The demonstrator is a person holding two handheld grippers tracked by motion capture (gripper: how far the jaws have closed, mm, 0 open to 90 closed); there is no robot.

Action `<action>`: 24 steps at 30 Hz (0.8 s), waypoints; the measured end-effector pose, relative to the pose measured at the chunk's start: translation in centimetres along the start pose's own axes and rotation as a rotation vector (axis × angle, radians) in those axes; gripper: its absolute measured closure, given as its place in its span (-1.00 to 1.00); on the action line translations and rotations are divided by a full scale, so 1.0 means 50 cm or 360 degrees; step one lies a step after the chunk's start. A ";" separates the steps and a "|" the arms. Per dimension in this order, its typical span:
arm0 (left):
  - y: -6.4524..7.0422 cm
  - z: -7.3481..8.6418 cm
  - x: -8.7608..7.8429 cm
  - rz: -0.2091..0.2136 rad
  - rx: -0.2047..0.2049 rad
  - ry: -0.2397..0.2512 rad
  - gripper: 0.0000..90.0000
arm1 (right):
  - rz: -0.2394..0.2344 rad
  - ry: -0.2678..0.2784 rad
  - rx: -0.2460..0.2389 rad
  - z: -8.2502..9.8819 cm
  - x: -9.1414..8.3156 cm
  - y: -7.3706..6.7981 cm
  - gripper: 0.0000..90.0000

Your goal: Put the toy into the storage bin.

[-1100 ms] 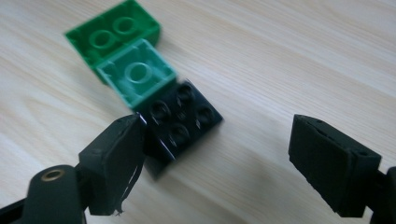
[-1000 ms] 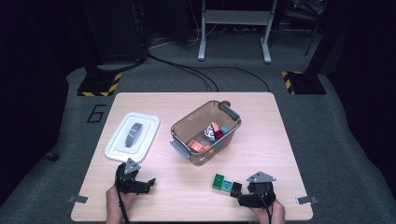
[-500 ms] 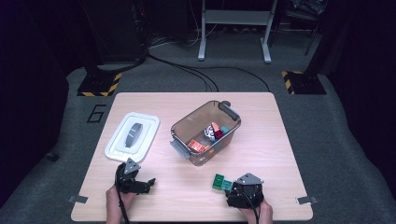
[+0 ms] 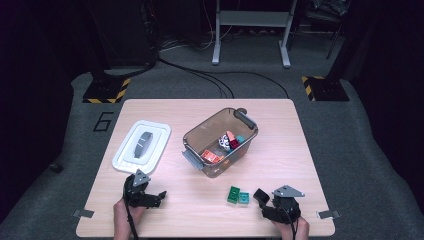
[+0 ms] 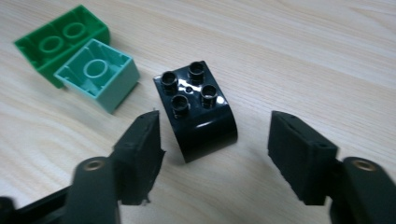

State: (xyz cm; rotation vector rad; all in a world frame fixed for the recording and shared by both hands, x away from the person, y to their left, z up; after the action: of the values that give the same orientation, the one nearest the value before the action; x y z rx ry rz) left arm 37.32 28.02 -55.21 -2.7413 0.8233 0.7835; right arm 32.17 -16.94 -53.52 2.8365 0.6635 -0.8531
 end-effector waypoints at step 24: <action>-0.001 0.000 0.000 -0.0004 0.0008 0.0001 -0.97 | -0.0091 0.0087 -0.0032 -0.005 0.015 0.018 0.31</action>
State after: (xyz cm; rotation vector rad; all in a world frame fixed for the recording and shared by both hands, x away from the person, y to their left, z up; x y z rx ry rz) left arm 37.35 28.05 -55.21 -2.7380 0.8208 0.7789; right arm 33.25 -17.42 -53.73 2.8448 0.7596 -0.7745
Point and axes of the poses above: each handheld gripper's, and its own axes: x roughly forward along the jaws, z roughly out of its underside, y roughly to its right, the point moved 3 cm from there along x, roughly forward along the jaws, and after that the axes turned 12 degrees about y, right-handed, at the moved point
